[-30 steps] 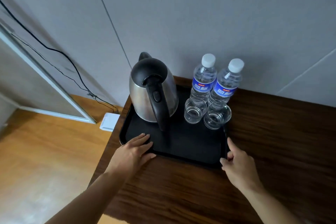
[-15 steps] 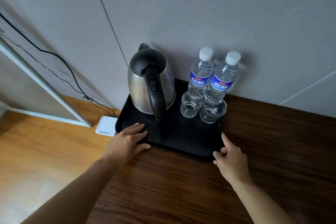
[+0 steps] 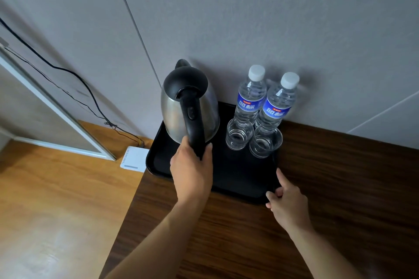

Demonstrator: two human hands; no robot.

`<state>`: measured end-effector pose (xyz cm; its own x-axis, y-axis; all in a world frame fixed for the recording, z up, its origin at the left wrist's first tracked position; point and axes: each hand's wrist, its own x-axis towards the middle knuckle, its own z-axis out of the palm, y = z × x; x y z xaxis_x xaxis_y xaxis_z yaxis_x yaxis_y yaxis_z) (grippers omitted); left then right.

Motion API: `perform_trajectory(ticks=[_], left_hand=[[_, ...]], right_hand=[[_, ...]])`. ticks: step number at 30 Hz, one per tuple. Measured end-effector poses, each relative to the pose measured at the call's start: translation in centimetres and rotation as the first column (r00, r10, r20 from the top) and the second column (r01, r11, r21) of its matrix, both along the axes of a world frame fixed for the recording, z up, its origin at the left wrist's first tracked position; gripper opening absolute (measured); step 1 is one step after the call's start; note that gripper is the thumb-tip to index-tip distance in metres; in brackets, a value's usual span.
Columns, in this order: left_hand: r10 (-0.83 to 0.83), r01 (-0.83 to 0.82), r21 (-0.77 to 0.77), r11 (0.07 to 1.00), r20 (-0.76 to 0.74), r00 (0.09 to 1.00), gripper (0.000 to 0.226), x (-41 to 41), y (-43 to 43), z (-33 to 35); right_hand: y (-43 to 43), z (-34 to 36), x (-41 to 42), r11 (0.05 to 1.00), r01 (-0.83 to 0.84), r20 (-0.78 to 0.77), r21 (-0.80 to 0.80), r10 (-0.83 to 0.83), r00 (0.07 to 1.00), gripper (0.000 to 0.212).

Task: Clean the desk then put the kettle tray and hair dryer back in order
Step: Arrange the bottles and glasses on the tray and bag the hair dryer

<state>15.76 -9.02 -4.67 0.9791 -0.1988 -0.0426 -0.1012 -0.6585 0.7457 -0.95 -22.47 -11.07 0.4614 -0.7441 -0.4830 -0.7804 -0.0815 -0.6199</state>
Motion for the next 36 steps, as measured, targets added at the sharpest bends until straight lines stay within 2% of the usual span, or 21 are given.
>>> perform_trajectory(ticks=[4,10,18,22,25,27,28,30,32,34,36], left_hand=[[0.005,-0.006,-0.019,1.0,-0.065,0.998,0.021,1.8,2.7,0.3],[-0.081,0.082,0.009,0.997,-0.083,0.993,0.024,3.0,4.0,0.6],[-0.12,0.116,-0.036,0.993,-0.11,0.987,0.023,3.4,4.5,0.3],[-0.124,0.121,-0.048,0.992,-0.084,0.989,0.024,3.1,4.4,0.1],[-0.074,0.062,-0.117,0.991,-0.095,0.993,0.048,1.7,4.7,-1.0],[0.012,-0.037,-0.195,0.98,-0.129,0.992,0.069,-0.5,4.7,-2.2],[0.052,-0.08,-0.211,0.974,-0.139,0.989,0.072,-1.7,4.6,-2.6],[0.095,-0.124,-0.198,0.972,-0.153,0.984,0.064,-3.9,4.8,-3.8],[0.089,-0.121,-0.167,0.979,-0.183,0.979,0.046,-6.1,5.2,-5.8],[-0.022,-0.007,-0.131,0.991,-0.219,0.975,0.039,-7.7,6.4,-9.5],[-0.093,0.066,-0.108,0.992,-0.278,0.956,0.043,-10.0,4.6,-7.2]], right_hand=[[0.0,0.0,-0.1,0.998,0.038,0.013,0.042,-0.038,0.999,0.071],[0.1,0.3,0.2,0.989,0.117,0.018,0.085,-0.119,0.993,0.072],[0.3,0.4,0.4,0.991,0.106,0.021,0.08,-0.108,0.994,0.07],[0.2,1.0,-0.3,0.996,-0.064,-0.081,-0.058,0.059,0.995,0.068],[-0.2,1.5,-2.3,0.976,-0.151,-0.173,-0.156,0.123,0.977,0.067],[-0.7,2.0,-5.0,0.972,-0.131,-0.18,-0.198,0.095,0.979,0.063],[-1.3,2.3,-6.5,0.969,-0.118,-0.19,-0.218,0.077,0.979,0.06],[-2.8,2.9,-9.8,0.961,-0.109,-0.213,-0.255,0.054,0.976,0.053],[-4.9,3.6,-13.4,0.945,-0.111,-0.232,-0.308,0.039,0.972,0.044],[-7.3,4.3,-16.9,0.902,-0.105,-0.25,-0.418,-0.003,0.968,0.036],[-10.0,5.0,-20.4,0.814,-0.076,-0.254,-0.576,-0.089,0.963,0.042]])
